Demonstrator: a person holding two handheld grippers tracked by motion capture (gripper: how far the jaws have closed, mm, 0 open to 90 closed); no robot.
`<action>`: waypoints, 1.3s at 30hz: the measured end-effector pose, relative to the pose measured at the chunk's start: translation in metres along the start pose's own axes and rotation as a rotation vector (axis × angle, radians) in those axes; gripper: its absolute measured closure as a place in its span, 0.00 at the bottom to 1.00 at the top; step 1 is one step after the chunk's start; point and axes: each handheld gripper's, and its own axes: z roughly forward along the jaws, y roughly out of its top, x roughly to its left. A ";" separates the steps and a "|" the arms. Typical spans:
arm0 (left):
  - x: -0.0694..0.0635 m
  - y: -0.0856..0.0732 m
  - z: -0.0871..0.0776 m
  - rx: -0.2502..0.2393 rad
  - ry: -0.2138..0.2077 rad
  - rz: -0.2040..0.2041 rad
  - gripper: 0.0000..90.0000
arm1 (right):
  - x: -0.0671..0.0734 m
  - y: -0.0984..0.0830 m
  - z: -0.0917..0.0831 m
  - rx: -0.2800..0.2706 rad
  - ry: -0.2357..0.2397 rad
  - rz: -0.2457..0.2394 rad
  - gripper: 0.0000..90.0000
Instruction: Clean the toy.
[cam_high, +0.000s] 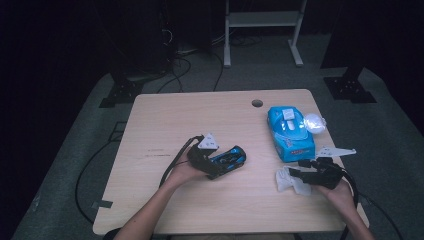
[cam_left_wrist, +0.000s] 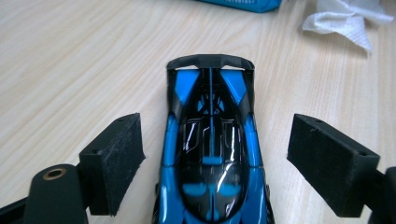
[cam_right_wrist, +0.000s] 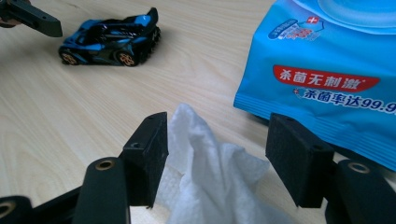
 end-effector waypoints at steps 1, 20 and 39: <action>0.001 -0.002 -0.004 -0.009 0.006 -0.001 0.19 | 0.000 0.000 -0.001 -0.004 0.001 0.002 0.41; 0.013 -0.047 -0.046 -0.012 0.073 -0.086 0.18 | -0.001 0.001 -0.019 -0.078 0.004 0.025 0.37; 0.009 -0.068 -0.073 -0.027 0.104 -0.133 0.16 | 0.003 0.003 -0.019 -0.085 0.004 0.008 0.37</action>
